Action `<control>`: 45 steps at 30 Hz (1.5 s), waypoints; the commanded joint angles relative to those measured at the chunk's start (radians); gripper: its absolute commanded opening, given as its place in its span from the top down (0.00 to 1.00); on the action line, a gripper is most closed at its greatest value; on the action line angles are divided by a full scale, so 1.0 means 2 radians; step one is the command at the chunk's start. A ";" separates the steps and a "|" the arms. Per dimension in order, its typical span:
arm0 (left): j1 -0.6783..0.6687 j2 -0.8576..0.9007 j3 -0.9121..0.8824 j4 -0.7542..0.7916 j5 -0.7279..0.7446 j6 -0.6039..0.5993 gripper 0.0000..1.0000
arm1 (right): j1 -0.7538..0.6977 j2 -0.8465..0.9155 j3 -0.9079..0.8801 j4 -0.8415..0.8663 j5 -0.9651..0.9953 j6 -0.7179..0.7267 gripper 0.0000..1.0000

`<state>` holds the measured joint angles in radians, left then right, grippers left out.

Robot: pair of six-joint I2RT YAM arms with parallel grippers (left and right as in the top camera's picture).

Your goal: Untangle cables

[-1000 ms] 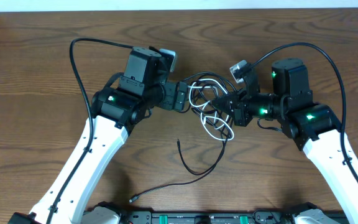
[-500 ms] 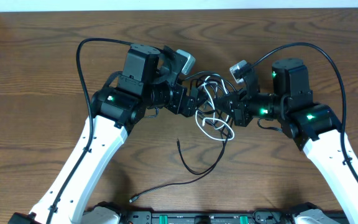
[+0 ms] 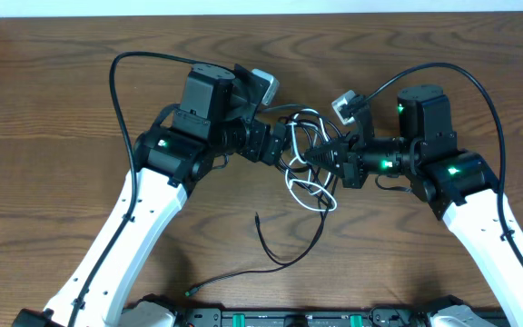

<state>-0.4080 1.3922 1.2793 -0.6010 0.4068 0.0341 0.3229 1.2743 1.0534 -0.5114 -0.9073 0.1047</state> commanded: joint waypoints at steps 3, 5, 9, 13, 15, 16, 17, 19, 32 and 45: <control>-0.001 0.031 0.000 0.010 -0.041 -0.006 0.07 | 0.000 -0.011 0.007 0.002 -0.048 -0.009 0.99; -0.001 0.038 0.000 0.016 -0.023 -0.006 0.07 | 0.000 -0.011 0.007 0.001 -0.049 -0.008 0.99; -0.002 0.048 0.000 0.041 0.039 -0.006 0.07 | 0.000 -0.011 0.007 0.001 -0.049 -0.008 0.99; -0.002 0.048 0.000 0.056 0.041 -0.007 0.11 | 0.000 -0.011 0.007 0.001 -0.049 -0.008 0.99; -0.002 0.048 0.000 0.057 0.035 -0.006 0.17 | 0.000 -0.011 0.007 0.001 -0.049 -0.008 0.99; -0.002 0.048 0.000 0.055 0.023 -0.006 0.20 | 0.000 -0.011 0.007 0.001 -0.049 -0.008 0.99; -0.002 0.049 0.000 0.052 0.006 -0.006 0.22 | 0.000 -0.011 0.007 0.001 -0.049 -0.008 0.99; -0.002 0.049 0.000 0.038 -0.064 -0.006 0.27 | 0.000 -0.011 0.007 0.001 -0.049 -0.008 0.99; 0.002 0.053 0.000 -0.078 -0.504 -0.052 0.40 | -0.001 -0.011 0.007 -0.002 -0.063 -0.008 0.99; 0.027 0.052 0.000 -0.090 -0.404 -0.087 0.45 | -0.001 -0.011 0.007 -0.039 0.065 -0.008 0.98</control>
<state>-0.3550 1.4853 1.2797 -0.7780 -0.5018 -0.1135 0.3233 1.2709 1.0531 -0.5808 -0.8600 0.1009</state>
